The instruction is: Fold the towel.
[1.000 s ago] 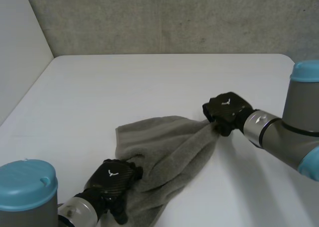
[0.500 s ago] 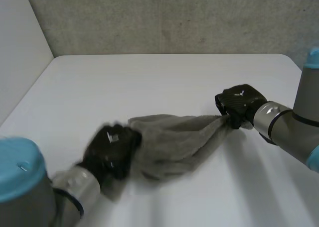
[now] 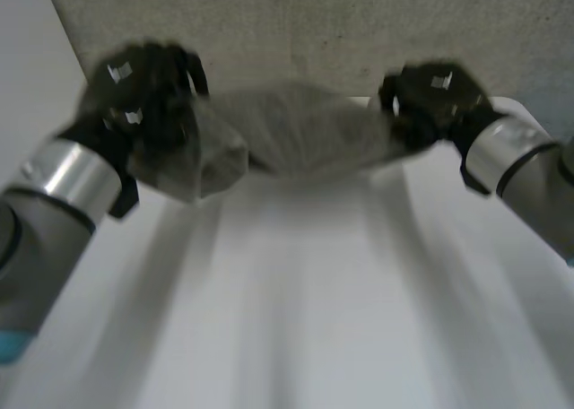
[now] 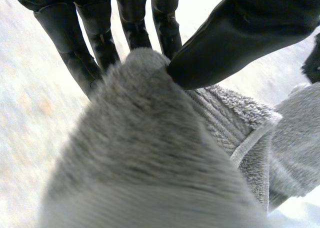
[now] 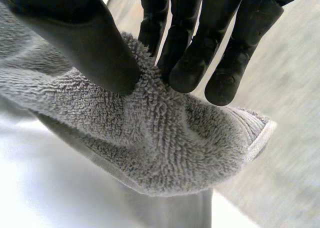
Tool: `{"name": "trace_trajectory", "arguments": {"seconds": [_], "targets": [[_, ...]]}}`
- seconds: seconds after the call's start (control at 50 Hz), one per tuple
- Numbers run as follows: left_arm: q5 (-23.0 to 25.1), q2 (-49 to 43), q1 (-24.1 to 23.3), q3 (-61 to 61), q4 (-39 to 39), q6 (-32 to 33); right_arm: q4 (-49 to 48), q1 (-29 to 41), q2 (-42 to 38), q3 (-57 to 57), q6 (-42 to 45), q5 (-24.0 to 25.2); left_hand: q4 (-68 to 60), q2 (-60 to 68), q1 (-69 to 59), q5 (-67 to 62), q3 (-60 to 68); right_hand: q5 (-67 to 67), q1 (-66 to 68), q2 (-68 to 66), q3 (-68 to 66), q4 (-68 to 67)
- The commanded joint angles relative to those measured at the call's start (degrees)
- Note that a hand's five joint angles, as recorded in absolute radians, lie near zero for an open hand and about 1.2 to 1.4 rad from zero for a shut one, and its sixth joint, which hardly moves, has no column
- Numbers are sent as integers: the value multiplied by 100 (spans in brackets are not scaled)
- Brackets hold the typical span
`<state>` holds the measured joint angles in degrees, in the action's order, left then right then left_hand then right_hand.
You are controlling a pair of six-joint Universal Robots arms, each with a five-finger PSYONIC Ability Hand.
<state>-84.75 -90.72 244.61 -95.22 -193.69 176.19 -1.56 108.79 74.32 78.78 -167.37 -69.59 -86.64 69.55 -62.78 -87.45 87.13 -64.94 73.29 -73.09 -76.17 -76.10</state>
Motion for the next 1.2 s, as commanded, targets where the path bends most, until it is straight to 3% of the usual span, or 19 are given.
{"name": "trace_trajectory", "arguments": {"seconds": [0.02, 0.26, 0.32, 0.48, 0.5, 0.52, 0.54, 0.56, 0.58, 0.6, 0.62, 0.64, 0.68, 0.8, 0.9, 1.08, 1.2], "targets": [[652, 72, -53, -813, 348, 126, 1280, -270, -93, 182, 1223, 42, 664, 1045, -1722, 1745, -713, -506, 671, -691, -383, -390], [846, 652, 8, -462, 762, 73, 1589, -358, 461, -433, 882, 121, 664, 1045, -1722, 1745, -713, -506, 671, -691, -383, -390], [820, 564, 61, -454, 745, 108, 1598, -314, 241, -592, 864, 147, 664, 1045, -1722, 1745, -713, -506, 671, -691, -383, -390], [855, -737, 307, -506, 745, 143, 1615, -68, -1156, -1057, 1067, 59, 664, 1045, -1722, 1745, -713, -478, 643, -663, -355, -362], [864, -867, 307, -550, 753, 143, 1615, -16, -1444, -1162, 1136, 7, 664, 1045, -1722, 1745, -713, -262, 427, -447, -138, -146], [864, -921, 281, -620, 762, 161, 1607, 11, -1734, -1293, 1180, -54, 2277, -569, -109, 3359, -2326, 540, -375, 355, 663, 656], [864, -921, 280, -621, 762, 161, 1607, 11, -1736, -1295, 1181, -55, 2294, -585, -93, 3375, -2343, 548, -383, 363, 671, 664], [873, -947, 211, -725, 762, 204, 1589, 19, -1989, -1425, 1172, -168, 4026, -2317, 1639, 5107, -4075, 2430, -2265, 2245, 2553, 2546], [873, -947, 210, -726, 762, 205, 1589, 20, -1991, -1427, 1172, -169, 4043, -2334, 1656, 5124, -4092, 2449, -2284, 2264, 2572, 2565], [873, -913, 167, -865, 762, 283, 1563, 20, -2200, -1548, 1163, -369, 4843, -3134, 2456, 5924, -4891, 5063, -4898, 4878, 5186, 5179], [873, -869, 88, -971, 762, 406, 1563, 28, -2333, -1645, 1163, -598, 4884, -3175, 2497, 5965, -4933, 6305, -6140, 6120, 6429, 6421], [873, -868, 87, -972, 762, 407, 1563, 28, -2334, -1646, 1163, -600, 4884, -3175, 2497, 5965, -4933, 6317, -6152, 6133, 6441, 6434], [864, -554, -140, -1208, 771, 687, 1510, 37, -2404, -1708, 1155, -1072, 4968, -3259, 2581, 6049, -5017, 6494, -6329, 6309, 6617, 6610], [855, 134, -168, -1763, 771, 1049, 1211, -33, -2255, -1462, 1198, -1285, 4901, -3192, 2514, 5982, -4950, 6494, -6329, 6309, 6617, 6610], [811, 485, -159, -2307, 850, 1207, 887, -77, -1431, -647, 1225, -1250, 4766, -3058, 2380, 5848, -4815, 6494, -6329, 6309, 6617, 6610], [785, 415, -264, -2712, 1175, 1224, 402, -95, -840, 384, 1383, -1110, 5322, -3613, 2935, 6403, -5371, 6494, -6329, 6309, 6617, 6610], [776, 187, -606, -2879, 1175, 1259, 183, -218, -576, 938, 1488, -1004, 6111, -4402, 3724, 7192, -6160, 6494, -6329, 6309, 6617, 6610]]}}
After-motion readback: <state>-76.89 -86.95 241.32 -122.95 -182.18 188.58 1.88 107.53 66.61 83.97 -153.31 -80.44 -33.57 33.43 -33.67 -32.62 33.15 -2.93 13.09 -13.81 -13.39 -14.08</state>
